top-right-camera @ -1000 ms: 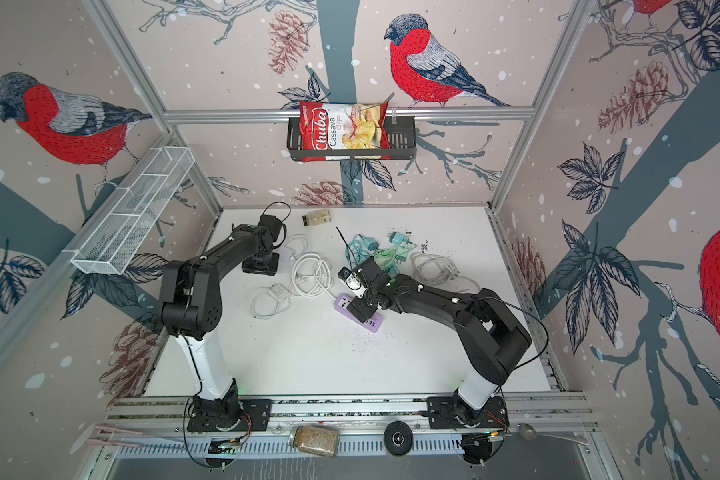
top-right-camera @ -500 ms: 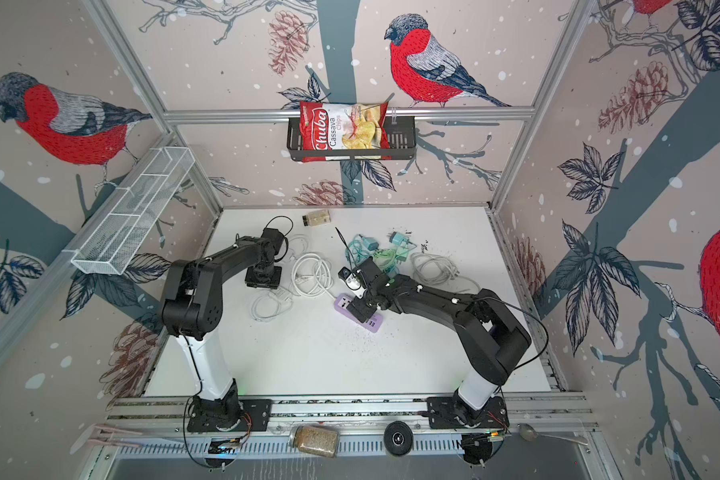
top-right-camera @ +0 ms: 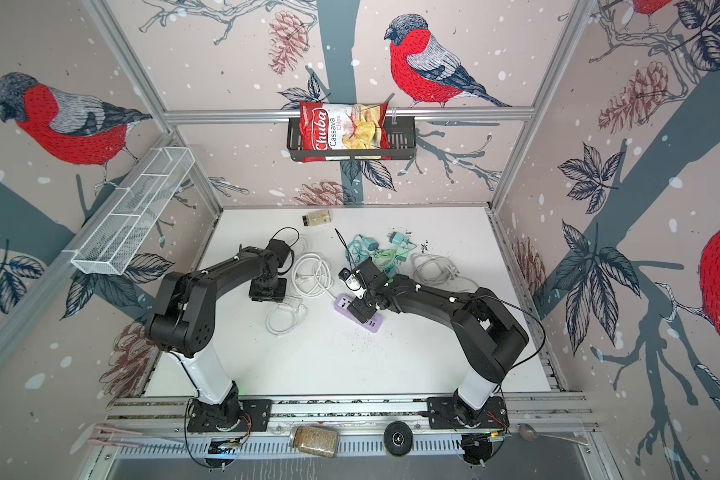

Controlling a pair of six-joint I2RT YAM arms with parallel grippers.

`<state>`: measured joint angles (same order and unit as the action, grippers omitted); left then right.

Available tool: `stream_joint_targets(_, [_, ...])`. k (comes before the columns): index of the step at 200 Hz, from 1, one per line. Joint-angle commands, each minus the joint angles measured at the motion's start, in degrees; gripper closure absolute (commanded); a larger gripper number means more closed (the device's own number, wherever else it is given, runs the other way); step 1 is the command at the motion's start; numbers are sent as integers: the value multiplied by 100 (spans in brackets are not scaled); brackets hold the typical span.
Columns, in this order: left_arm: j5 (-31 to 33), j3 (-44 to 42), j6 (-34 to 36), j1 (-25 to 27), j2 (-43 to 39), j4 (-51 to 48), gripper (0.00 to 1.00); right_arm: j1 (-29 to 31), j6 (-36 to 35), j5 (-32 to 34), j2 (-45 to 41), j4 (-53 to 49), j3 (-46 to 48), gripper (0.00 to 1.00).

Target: Insert the plug

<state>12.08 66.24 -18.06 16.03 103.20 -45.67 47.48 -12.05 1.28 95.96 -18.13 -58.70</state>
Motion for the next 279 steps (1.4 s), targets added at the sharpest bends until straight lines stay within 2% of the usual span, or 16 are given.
stream_joint_targets(1, [-248, -62, -223, 203, -88, -132, 50, -42, 6, 87, 19, 5, -10, 12])
stream_joint_targets(65, [-189, -233, -457, 603, -509, -790, 52, -104, -5, 74, 88, 7, -32, 12])
stream_joint_targets(115, [-321, 310, -3, 1115, -527, -756, 53, -184, 52, 24, -12, -50, -72, 12])
stream_joint_targets(152, [17, 495, 437, 1224, -66, -790, 53, -270, 138, -59, -223, -32, -37, 12])
stream_joint_targets(181, [28, 500, 686, 1339, 156, -729, 54, -266, 201, 38, -196, -85, -37, 12])
stream_joint_targets(212, [14, 303, 931, 1468, 21, -585, 54, -263, 263, 133, -243, -77, 55, 12])
stream_joint_targets(279, [-69, 278, 830, 1515, -319, -632, 54, -278, 290, 163, -245, -52, 78, 11])
